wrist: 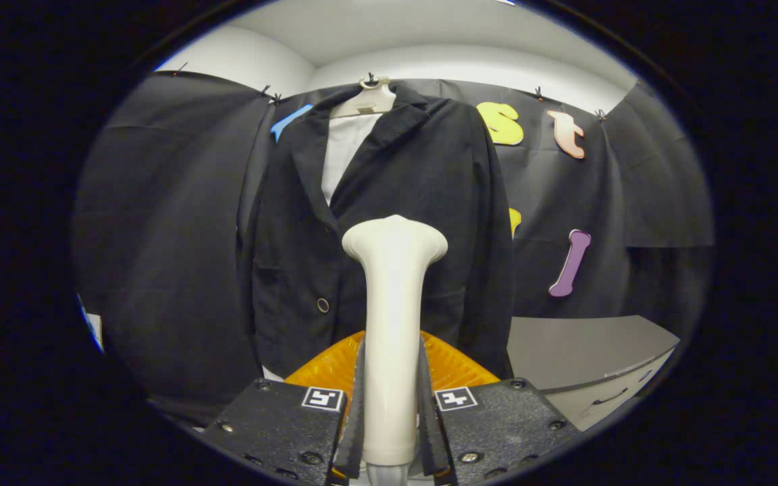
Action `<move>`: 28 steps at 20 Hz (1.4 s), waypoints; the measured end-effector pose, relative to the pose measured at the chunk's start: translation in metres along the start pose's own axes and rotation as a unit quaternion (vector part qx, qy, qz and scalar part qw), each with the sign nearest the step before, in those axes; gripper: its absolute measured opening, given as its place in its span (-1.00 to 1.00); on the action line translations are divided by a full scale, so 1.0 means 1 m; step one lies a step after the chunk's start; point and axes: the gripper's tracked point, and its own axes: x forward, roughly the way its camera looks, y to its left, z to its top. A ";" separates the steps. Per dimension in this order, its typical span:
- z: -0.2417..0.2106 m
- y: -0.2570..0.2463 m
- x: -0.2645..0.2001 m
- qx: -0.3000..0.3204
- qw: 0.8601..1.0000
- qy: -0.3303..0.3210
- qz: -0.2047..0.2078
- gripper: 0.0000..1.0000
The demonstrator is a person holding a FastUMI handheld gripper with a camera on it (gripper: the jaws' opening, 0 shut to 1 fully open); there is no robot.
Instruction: Iron the clothes twice with a garment steamer, once on the left side and once on the right side.
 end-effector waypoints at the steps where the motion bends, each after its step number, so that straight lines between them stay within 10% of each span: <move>1: -0.005 0.000 -0.001 0.000 1.000 0.006 -0.001 -0.28; 28: -0.189 0.014 -0.042 0.007 0.976 0.218 -0.013 -0.28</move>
